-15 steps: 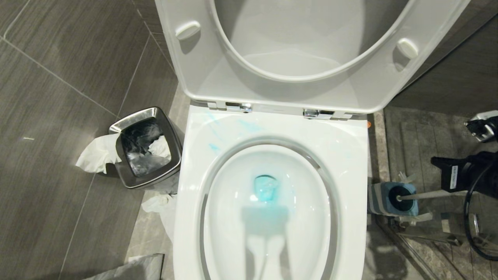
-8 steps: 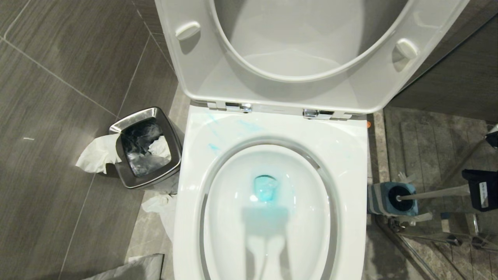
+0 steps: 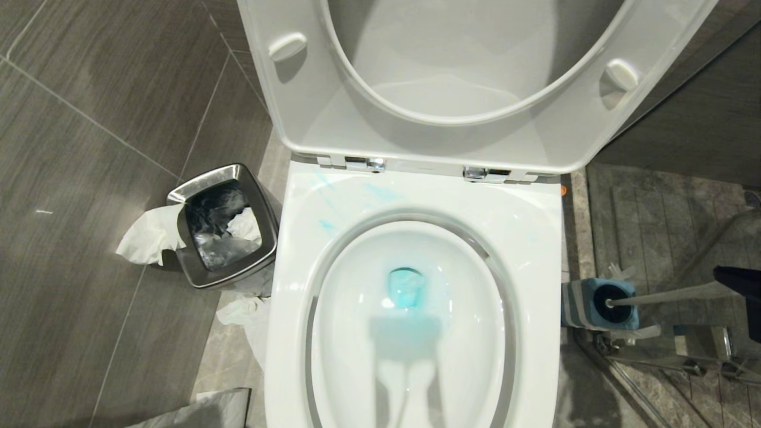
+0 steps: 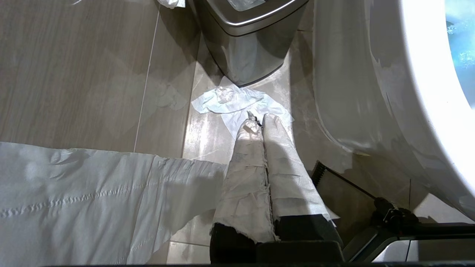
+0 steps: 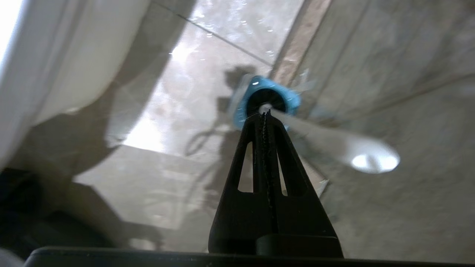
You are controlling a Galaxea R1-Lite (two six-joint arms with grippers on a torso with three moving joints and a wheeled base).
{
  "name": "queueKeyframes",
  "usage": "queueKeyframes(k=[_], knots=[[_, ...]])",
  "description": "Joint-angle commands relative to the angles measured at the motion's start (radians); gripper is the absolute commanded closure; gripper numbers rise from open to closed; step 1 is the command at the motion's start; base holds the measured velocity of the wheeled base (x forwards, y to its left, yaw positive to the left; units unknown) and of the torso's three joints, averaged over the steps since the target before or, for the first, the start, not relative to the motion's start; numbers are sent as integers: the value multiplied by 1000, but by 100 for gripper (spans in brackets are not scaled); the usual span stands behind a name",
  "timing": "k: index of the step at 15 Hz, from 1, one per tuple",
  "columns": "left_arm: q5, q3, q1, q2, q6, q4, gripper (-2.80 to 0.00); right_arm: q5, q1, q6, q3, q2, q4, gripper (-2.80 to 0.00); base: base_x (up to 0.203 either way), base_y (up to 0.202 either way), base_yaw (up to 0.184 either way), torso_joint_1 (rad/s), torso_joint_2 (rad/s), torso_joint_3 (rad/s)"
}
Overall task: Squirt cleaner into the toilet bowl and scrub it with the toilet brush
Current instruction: Scrub the toilet bowl
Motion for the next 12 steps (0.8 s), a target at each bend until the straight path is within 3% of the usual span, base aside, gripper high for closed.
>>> queueKeyframes(k=[1,3,7,12], knots=[[0,0,0,1,0,0,0,21,-21,35,55,-68,3,0,0,0,0,0,0,0],[0,0,-1,1,0,0,0,22,-42,134,91,-102,22,0,0,0,0,0,0,0],[0,0,1,1,0,0,0,11,-100,168,155,-134,-7,0,0,0,0,0,0,0],[0,0,1,1,0,0,0,-82,-100,186,441,-159,-319,0,0,0,0,0,0,0]])
